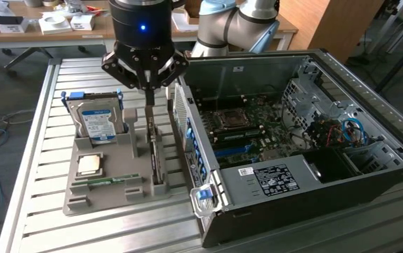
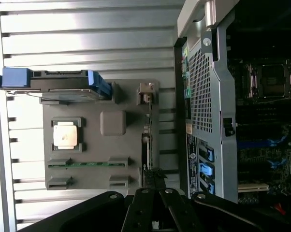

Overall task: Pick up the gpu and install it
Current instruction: 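Reach for the gpu, then pick up the gpu and move the gpu toward the slot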

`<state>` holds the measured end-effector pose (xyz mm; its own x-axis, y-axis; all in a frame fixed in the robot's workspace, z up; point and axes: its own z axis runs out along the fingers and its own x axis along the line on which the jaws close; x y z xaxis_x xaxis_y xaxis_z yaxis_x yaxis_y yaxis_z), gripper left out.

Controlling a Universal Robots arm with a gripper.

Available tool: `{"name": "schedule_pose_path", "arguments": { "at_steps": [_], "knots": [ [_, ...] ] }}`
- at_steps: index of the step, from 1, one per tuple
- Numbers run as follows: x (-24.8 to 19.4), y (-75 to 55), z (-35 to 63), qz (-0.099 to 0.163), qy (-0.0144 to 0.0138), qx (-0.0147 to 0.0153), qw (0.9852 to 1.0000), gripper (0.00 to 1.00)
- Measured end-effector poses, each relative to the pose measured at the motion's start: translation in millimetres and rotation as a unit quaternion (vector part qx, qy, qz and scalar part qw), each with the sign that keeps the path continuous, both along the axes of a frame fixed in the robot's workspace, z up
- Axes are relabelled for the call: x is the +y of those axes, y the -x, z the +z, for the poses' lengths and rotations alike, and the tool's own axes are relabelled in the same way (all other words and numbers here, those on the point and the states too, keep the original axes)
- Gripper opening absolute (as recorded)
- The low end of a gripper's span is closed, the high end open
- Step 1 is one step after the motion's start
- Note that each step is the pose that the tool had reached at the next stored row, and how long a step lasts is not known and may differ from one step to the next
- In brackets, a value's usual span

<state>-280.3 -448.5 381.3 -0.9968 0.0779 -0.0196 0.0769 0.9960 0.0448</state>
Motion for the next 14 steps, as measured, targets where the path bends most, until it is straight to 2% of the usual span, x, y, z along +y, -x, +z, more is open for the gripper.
{"name": "schedule_pose_path", "arguments": {
  "at_steps": [6, 14],
  "knots": [
    [-3.3, 2.0, -0.2, 0.000, 0.0000, 0.0000, 1.0000, 0.11],
    [-3.5, 2.5, -0.2, 0.000, 0.0000, 0.0000, 1.0000, 0.11]
  ]
}}
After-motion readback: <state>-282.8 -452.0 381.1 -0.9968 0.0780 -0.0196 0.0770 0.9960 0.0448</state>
